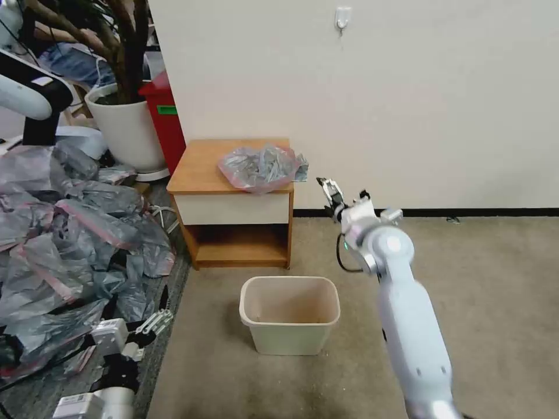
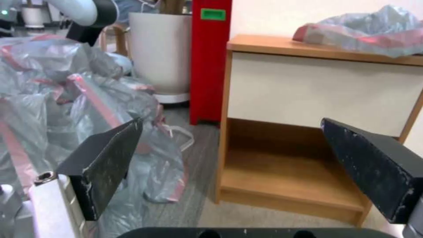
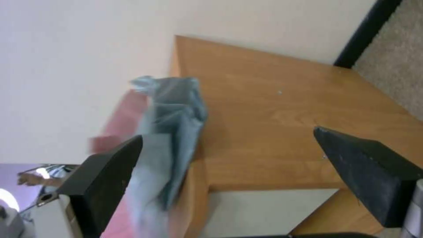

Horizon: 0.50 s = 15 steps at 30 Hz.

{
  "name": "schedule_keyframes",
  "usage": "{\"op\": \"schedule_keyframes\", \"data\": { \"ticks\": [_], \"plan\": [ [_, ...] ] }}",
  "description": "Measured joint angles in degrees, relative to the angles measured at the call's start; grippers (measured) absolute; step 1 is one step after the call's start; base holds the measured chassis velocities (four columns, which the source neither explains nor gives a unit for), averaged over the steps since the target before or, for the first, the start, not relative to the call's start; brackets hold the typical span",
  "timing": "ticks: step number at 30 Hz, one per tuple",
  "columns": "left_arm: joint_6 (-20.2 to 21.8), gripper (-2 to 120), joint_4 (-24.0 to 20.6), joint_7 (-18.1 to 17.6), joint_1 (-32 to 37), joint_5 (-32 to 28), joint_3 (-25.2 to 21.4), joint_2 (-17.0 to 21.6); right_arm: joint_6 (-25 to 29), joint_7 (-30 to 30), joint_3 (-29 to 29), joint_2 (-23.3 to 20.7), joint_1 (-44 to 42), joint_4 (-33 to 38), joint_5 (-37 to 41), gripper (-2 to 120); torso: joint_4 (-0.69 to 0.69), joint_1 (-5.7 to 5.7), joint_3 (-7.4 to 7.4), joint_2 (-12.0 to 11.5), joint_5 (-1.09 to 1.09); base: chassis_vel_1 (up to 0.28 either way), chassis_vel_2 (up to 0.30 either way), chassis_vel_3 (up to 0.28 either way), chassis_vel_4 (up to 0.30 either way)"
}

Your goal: Pick up the garbage bag from the table and place it over the trash can.

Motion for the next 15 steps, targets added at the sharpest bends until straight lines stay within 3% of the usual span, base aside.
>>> {"op": "schedule_keyframes", "data": {
  "ticks": [8, 15],
  "plan": [
    [-0.7, 100, 1.0, 0.0, -0.3, 1.0, 0.2, -1.5, 0.2, -1.1, -1.2, 1.4, 4.4, -6.2, -0.7, 97, 0.00, 0.00, 0.00, 0.0, 0.00, 0.000, 0.000, 0.000, 0.000],
    [-0.9, 100, 1.5, 0.0, -0.3, 1.8, 0.5, -2.2, 0.2, -1.5, -1.3, 1.8, 5.1, -6.3, -0.7, 97, 0.00, 0.00, 0.00, 0.0, 0.00, 0.000, 0.000, 0.000, 0.000]
  ]
}}
